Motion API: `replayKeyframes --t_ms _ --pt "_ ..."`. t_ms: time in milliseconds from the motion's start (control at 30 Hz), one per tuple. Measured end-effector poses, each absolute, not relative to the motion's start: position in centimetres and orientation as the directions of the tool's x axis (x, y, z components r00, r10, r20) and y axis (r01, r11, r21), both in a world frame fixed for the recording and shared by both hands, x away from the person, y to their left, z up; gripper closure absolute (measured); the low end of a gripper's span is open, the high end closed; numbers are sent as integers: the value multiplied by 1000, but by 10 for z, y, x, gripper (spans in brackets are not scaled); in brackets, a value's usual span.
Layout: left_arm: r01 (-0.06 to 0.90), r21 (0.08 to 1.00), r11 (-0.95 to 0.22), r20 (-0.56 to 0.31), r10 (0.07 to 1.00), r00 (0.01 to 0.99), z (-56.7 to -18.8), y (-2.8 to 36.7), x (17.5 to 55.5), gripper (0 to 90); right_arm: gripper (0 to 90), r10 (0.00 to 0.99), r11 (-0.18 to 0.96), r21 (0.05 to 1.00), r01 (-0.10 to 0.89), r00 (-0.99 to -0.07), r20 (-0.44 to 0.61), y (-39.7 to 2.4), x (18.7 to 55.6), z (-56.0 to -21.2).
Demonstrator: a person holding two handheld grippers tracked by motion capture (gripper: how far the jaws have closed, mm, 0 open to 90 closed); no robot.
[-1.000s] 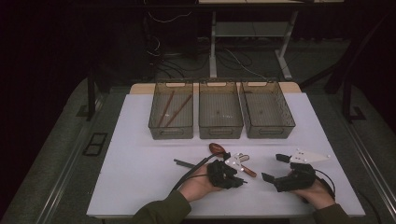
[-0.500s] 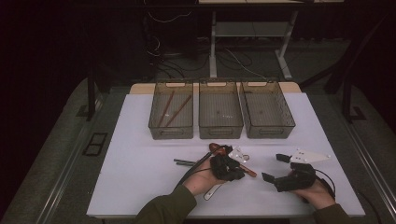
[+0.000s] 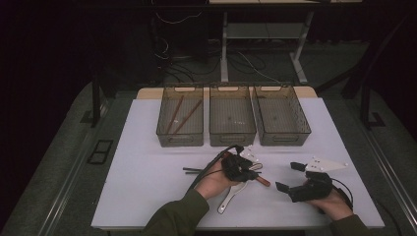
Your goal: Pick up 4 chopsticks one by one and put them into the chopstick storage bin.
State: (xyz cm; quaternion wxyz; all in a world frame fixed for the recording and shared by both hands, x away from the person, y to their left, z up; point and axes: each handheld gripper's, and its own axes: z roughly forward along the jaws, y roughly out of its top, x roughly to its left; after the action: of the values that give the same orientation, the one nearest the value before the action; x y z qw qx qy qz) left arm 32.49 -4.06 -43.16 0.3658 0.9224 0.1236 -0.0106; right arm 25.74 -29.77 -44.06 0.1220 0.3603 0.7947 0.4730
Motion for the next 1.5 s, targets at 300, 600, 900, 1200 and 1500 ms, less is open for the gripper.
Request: replayKeyframes --t_ms 300,600,900,1200,1500 --pt "262 708 -656 -118 256 959 -422 -24 330 885 32 688 291 842 454 -711 145 -298 257 -440" --pt "319 718 -619 -128 333 934 -410 30 338 750 32 689 292 840 457 -710 148 -298 257 -440" --pt "344 703 -622 -101 392 914 -416 74 339 717 32 689 294 838 459 -710 147 -298 257 -441" --pt "343 689 -639 -124 363 924 -424 80 338 695 32 689 293 839 458 -710 147 -298 258 -441" --pt "300 661 -687 -130 289 948 -431 65 331 750 32 686 295 841 454 -713 144 -298 257 -440"
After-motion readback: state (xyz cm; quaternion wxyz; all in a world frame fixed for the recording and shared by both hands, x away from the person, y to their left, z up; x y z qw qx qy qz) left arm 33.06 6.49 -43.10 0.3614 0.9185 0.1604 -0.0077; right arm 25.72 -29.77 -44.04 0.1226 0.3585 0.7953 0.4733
